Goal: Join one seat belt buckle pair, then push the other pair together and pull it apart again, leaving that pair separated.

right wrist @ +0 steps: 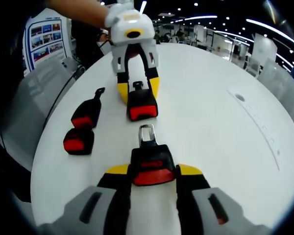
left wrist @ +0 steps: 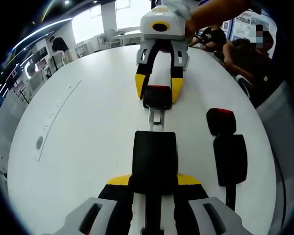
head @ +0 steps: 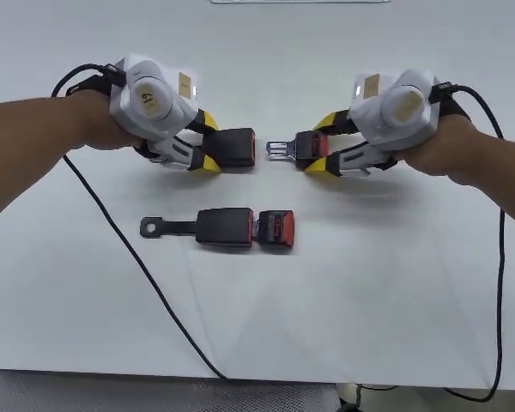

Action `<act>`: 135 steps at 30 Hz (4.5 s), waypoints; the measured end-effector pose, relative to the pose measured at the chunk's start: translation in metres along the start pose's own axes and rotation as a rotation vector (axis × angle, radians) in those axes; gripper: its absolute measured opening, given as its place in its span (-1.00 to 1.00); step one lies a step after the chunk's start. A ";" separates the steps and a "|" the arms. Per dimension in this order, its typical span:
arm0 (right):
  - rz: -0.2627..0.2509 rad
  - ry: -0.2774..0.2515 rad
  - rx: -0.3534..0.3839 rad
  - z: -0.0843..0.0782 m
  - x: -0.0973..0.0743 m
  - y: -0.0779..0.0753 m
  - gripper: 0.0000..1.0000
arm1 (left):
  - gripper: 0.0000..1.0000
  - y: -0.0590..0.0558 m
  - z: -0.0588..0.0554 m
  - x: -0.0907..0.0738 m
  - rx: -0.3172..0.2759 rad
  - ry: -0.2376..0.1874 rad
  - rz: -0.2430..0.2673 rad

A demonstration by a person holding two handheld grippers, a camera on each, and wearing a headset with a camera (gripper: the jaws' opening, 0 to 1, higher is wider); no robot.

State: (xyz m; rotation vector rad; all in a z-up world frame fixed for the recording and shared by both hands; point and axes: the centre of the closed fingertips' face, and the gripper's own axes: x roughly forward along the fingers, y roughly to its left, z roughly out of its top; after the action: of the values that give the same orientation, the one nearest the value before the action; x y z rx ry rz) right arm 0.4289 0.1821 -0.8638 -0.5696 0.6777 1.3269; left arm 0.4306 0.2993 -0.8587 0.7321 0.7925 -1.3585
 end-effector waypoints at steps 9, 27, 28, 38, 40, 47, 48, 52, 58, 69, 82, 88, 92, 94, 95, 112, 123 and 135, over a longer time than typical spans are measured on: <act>-0.001 0.010 0.009 -0.022 -0.026 0.005 -0.29 | -0.35 0.000 0.000 -0.001 -0.002 -0.005 0.000; -0.028 0.039 0.058 -0.057 -0.065 -0.007 -0.28 | -0.34 0.000 0.000 -0.001 0.000 -0.001 -0.001; -0.025 0.038 0.053 -0.058 -0.066 -0.007 -0.28 | -0.34 0.000 0.000 -0.001 0.001 0.000 -0.001; -0.045 0.048 0.066 -0.076 -0.079 -0.010 -0.27 | -0.34 -0.001 0.000 -0.001 0.001 0.001 -0.003; -0.050 0.045 0.074 -0.078 -0.081 -0.008 -0.26 | -0.34 -0.001 0.001 -0.002 0.002 -0.002 -0.004; -0.049 0.050 0.071 -0.078 -0.080 -0.003 -0.24 | -0.33 -0.001 0.001 -0.001 -0.026 0.002 -0.002; -0.050 0.048 0.073 -0.078 -0.080 -0.002 -0.21 | -0.33 -0.001 0.001 -0.001 -0.022 0.004 -0.002; -0.078 0.038 0.087 -0.074 -0.080 -0.002 0.22 | -0.26 -0.001 0.003 -0.005 -0.014 0.044 0.038; -0.206 -0.036 0.160 -0.058 -0.092 -0.016 0.43 | 0.27 0.005 0.032 -0.025 -0.214 -0.107 0.125; -0.427 -0.143 0.297 -0.040 -0.114 -0.013 0.72 | 0.83 -0.006 0.023 -0.073 -0.453 -0.235 0.350; -0.548 -0.208 0.387 0.000 -0.125 0.017 0.85 | 1.00 -0.058 -0.001 -0.125 -0.730 -0.402 0.570; -0.572 -0.226 0.421 0.005 -0.126 0.040 0.86 | 1.00 -0.088 -0.008 -0.139 -0.768 -0.439 0.614; -0.572 -0.238 0.418 0.006 -0.125 0.059 0.88 | 1.00 -0.104 -0.008 -0.149 -0.781 -0.476 0.624; -0.570 -0.241 0.420 0.005 -0.126 0.070 0.89 | 1.00 -0.114 -0.008 -0.153 -0.781 -0.485 0.621; -0.572 -0.243 0.413 0.004 -0.127 0.075 0.90 | 1.00 -0.119 -0.008 -0.156 -0.774 -0.492 0.618; -0.551 -0.282 0.372 0.000 -0.161 0.130 1.00 | 1.00 -0.162 -0.003 -0.196 -0.593 -0.528 0.543; -0.564 -0.286 0.383 -0.001 -0.169 0.140 0.97 | 1.00 -0.161 -0.013 -0.203 -0.561 -0.521 0.508; -0.564 -0.292 0.391 0.005 -0.162 0.151 0.98 | 1.00 -0.171 -0.025 -0.197 -0.562 -0.512 0.495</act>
State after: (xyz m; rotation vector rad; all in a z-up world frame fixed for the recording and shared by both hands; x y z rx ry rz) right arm 0.2634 0.1007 -0.7418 -0.2138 0.4686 0.7022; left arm 0.2494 0.4145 -0.7078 0.1022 0.4930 -0.7604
